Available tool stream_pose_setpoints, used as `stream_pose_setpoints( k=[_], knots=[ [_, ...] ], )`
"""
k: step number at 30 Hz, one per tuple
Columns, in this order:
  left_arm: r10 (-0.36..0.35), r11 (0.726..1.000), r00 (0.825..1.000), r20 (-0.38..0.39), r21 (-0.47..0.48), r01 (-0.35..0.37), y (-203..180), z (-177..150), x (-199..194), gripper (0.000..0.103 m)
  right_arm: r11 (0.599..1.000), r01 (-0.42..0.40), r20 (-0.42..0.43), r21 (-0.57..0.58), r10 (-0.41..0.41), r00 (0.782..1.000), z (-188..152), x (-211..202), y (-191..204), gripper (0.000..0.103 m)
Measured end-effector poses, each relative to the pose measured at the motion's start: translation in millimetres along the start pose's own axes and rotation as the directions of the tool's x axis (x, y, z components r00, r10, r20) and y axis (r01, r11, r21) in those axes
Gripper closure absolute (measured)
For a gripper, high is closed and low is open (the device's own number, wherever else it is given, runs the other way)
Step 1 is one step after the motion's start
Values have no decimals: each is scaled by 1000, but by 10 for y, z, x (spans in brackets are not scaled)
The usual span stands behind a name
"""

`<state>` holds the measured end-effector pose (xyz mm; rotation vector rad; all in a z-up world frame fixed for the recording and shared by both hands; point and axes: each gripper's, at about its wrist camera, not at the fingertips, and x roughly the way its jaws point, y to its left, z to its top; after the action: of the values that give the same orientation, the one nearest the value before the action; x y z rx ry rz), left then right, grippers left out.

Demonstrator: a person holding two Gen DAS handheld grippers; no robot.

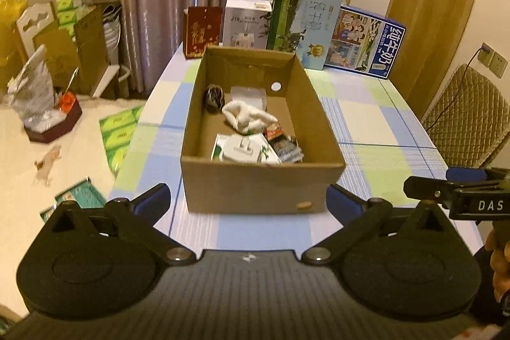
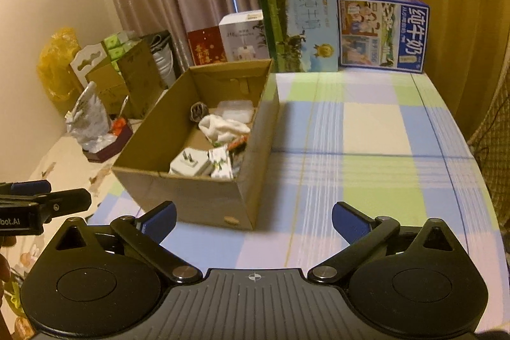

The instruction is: Organize objects

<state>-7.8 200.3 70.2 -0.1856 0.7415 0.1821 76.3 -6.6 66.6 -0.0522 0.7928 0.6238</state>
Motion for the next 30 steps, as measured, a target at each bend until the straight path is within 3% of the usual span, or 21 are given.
stream_pose_setpoints(
  k=[12, 30],
  knots=[
    [19, 1000, 999, -33, 18, -18, -219, -267, -132, 1, 1000, 17, -30, -15, -18, 999, -201, -150, 31, 2],
    [44, 998, 999, -17, 41, -44, -319, -285, -182, 1, 999, 41, -42, -8, -42, 998, -230, -160, 6, 2]
  ],
)
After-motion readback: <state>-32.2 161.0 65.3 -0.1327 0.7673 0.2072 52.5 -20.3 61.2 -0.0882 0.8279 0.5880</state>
